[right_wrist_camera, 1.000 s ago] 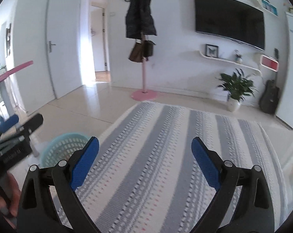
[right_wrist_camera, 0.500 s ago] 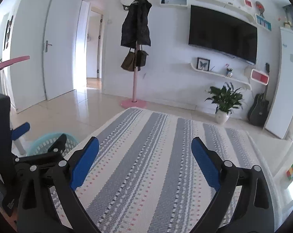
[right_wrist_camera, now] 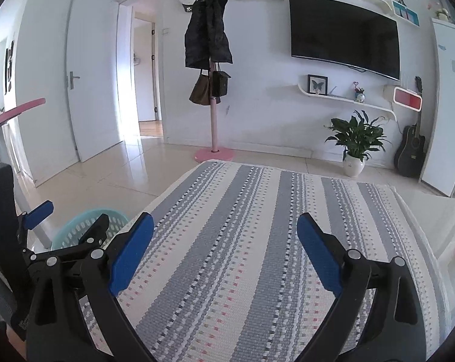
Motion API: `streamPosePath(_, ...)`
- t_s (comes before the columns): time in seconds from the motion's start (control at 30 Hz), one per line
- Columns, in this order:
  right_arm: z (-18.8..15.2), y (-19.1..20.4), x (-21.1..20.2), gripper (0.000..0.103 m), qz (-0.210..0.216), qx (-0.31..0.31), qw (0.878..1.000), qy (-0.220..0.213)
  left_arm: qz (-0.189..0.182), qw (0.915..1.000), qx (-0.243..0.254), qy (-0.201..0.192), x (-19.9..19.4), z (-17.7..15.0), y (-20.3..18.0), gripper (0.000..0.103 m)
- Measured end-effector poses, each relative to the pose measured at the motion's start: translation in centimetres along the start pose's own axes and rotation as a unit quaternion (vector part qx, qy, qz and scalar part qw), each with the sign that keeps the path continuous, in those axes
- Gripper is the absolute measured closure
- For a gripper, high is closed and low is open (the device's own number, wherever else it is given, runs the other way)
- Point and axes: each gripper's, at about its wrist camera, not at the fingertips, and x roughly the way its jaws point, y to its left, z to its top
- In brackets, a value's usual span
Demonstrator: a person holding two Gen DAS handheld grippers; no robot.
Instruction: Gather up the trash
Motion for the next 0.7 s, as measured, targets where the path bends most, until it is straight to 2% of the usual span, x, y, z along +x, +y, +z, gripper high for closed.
streamPosePath(0.1,0.0,-0.1,0.0,0.012,0.003,0.002,1.0,0.004,0.001,1.0,0.004,0.002,0.1,-0.1,-0.3,0.008)
streamPosePath(0.2,0.1,-0.1,0.1,0.012,0.008,0.007,1.0,0.009,0.021,0.9995,0.024,0.002,0.5,-0.5,-0.8,0.008)
streamPosePath(0.7,-0.2,0.4,-0.1,0.012,-0.006,-0.018,1.0,0.006,0.029,0.9991,0.032,0.001,0.3,-0.4,-1.1,0.008)
